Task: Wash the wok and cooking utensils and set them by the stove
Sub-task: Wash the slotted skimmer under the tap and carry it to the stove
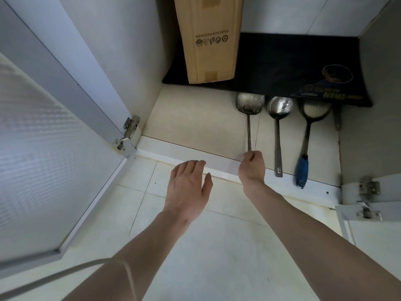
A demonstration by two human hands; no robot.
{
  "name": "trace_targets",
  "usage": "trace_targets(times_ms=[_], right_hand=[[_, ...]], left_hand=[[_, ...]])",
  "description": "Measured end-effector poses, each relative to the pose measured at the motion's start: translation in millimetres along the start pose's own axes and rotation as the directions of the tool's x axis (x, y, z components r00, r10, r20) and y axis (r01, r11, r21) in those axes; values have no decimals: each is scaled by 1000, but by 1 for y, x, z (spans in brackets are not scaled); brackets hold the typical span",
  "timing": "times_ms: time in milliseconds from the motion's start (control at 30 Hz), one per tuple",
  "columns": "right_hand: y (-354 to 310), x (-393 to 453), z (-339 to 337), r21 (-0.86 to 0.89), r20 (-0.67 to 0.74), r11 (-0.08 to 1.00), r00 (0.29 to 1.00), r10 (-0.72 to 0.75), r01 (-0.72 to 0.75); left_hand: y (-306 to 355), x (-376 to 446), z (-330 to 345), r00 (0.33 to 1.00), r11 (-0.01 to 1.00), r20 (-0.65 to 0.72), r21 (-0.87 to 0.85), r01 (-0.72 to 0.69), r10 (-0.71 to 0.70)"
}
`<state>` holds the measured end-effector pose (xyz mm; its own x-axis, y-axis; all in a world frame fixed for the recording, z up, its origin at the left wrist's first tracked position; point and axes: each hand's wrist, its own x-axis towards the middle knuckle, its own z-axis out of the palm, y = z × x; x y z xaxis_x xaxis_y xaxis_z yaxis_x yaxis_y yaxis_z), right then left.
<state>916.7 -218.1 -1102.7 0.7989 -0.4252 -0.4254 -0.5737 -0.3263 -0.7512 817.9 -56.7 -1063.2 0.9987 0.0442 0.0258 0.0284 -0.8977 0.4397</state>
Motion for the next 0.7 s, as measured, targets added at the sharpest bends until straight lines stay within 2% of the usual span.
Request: trace_targets(times_ms=[133, 233, 300, 367, 533, 600, 700], right_hand=[[12, -54, -43, -97, 30, 995, 1000, -3, 6], [11, -108, -83, -155, 94, 987, 995, -36, 50], [0, -152, -113, -182, 148, 980, 988, -52, 79], [-18, -199, -147, -159, 213, 982, 975, -64, 99], [-94, -318, -232, -84, 389, 989, 918, -81, 123], [-130, -361, -267, -96, 439, 985, 894, -84, 140], [-178, -420, -320, -104, 472, 982, 877, -90, 157]], left_hand=[[25, -32, -32, 992, 994, 117, -87, 67, -57], [56, -59, -63, 950, 928, 200, -240, 284, -239], [82, -73, -91, 857, 774, 283, -372, 512, -431], [111, -86, -128, 757, 585, 365, -483, 652, -542], [185, -109, -241, 650, 325, 529, -581, 746, -546], [211, -115, -291, 596, 189, 594, -604, 774, -541], [249, -132, -367, 539, -56, 616, -687, 725, -574]])
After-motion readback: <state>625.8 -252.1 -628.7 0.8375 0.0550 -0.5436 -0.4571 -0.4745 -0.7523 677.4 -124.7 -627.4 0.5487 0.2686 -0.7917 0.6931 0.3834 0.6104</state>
